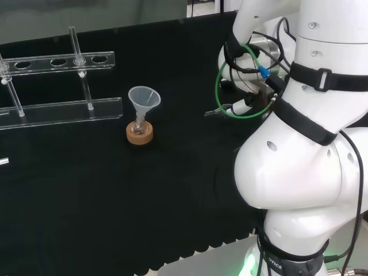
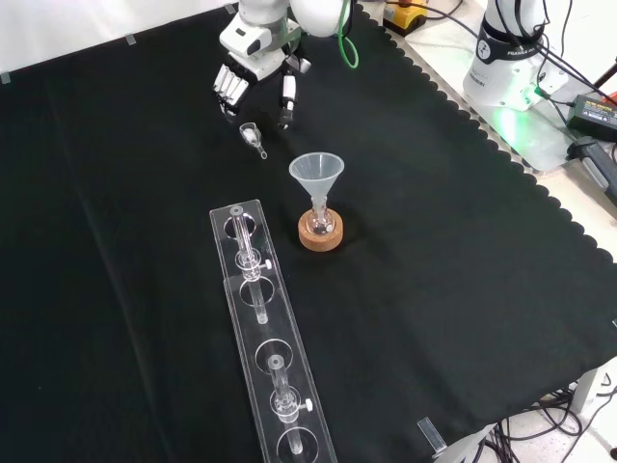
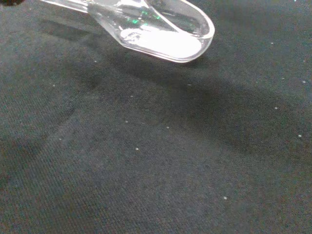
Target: Pick up the weighing funnel.
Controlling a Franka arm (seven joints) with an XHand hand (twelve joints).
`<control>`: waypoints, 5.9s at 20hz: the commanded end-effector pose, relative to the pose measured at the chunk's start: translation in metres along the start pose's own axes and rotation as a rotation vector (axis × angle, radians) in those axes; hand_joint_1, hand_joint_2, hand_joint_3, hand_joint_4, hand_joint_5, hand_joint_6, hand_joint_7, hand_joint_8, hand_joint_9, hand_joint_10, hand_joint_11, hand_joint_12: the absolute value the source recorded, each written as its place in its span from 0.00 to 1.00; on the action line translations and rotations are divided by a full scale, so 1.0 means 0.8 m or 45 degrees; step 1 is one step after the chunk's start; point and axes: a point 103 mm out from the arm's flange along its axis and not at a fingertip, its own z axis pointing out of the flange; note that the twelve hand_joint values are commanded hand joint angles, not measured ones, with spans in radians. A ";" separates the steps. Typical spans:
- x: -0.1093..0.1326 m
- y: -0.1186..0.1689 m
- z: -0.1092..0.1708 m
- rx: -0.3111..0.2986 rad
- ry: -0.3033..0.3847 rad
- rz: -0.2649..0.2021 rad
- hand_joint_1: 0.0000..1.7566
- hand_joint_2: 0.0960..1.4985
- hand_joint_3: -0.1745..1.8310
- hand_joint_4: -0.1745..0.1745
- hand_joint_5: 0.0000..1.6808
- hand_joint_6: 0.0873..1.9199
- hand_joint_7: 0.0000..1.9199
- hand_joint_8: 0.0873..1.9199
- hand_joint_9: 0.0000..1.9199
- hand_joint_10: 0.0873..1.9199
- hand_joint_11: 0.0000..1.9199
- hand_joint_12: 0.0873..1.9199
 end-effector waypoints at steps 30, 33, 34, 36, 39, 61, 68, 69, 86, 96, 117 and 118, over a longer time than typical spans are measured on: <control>-0.019 0.015 0.044 0.020 0.062 0.017 0.30 0.45 0.09 0.12 0.38 0.46 0.47 0.44 0.47 0.32 0.39 0.65; -0.018 0.019 0.046 0.008 0.060 0.016 0.30 0.46 0.09 0.11 0.40 0.48 0.52 0.43 0.51 0.30 0.41 0.63; -0.018 0.019 0.046 0.007 0.058 0.016 0.30 0.46 0.09 0.10 0.41 0.48 0.53 0.43 0.52 0.30 0.42 0.63; -0.018 0.020 0.046 0.005 0.064 0.021 0.30 0.46 0.09 0.10 0.41 0.49 0.55 0.44 0.54 0.29 0.42 0.63; -0.019 0.021 0.048 0.017 0.065 0.060 0.31 0.46 0.09 0.09 0.42 0.50 0.56 0.44 0.56 0.28 0.43 0.62; -0.016 0.031 0.063 -0.025 0.047 0.011 0.37 0.47 0.10 0.00 0.69 0.56 0.81 0.37 0.79 0.18 0.59 0.52; -0.016 0.028 0.063 -0.072 0.036 0.021 0.53 0.49 0.12 0.41 0.90 0.34 0.92 0.26 0.94 0.06 0.75 0.38; -0.014 0.029 0.063 -0.077 0.037 0.024 0.55 0.48 0.14 0.66 0.92 0.32 0.93 0.23 0.95 0.04 0.76 0.37; -0.001 0.035 0.048 -0.145 0.024 0.047 0.70 0.07 0.75 1.00 0.92 0.27 0.99 0.12 0.98 0.00 0.85 0.27; -0.006 0.031 -0.056 -0.262 0.030 0.079 0.70 0.06 0.77 1.00 0.91 0.30 1.00 0.13 0.99 0.00 0.85 0.26; 0.041 0.034 -0.325 -0.486 0.324 0.042 0.70 0.05 0.78 1.00 0.92 0.31 1.00 0.14 1.00 0.00 0.85 0.25; 0.054 0.041 -0.333 -0.488 0.334 0.016 0.70 0.04 0.78 1.00 0.92 0.31 1.00 0.15 1.00 0.00 0.85 0.25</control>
